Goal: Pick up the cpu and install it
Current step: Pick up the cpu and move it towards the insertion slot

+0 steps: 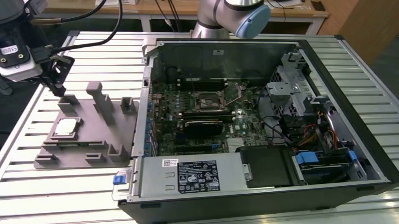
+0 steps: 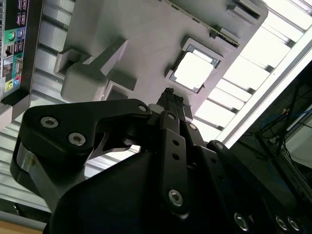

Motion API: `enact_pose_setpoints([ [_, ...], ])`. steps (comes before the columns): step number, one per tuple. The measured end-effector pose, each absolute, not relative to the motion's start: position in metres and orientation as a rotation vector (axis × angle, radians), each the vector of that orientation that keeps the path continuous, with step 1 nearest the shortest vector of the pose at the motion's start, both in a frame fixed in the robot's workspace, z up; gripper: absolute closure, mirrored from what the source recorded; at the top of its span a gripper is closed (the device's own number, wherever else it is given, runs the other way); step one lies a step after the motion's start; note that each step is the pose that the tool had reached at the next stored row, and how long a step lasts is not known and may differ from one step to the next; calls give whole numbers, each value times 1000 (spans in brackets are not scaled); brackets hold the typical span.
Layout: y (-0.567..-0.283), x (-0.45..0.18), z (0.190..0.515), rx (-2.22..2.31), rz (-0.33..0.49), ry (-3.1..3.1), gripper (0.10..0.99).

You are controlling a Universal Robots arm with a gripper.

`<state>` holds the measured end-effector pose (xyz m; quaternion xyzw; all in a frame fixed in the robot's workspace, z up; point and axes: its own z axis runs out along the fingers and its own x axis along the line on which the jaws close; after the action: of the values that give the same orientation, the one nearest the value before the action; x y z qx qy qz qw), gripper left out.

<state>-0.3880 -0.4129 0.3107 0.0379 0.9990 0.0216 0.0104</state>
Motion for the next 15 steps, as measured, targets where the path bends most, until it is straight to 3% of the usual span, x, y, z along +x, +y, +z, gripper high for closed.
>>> enact_pose_setpoints([
  [15,-413,-392,295,118,67,3118,980],
])
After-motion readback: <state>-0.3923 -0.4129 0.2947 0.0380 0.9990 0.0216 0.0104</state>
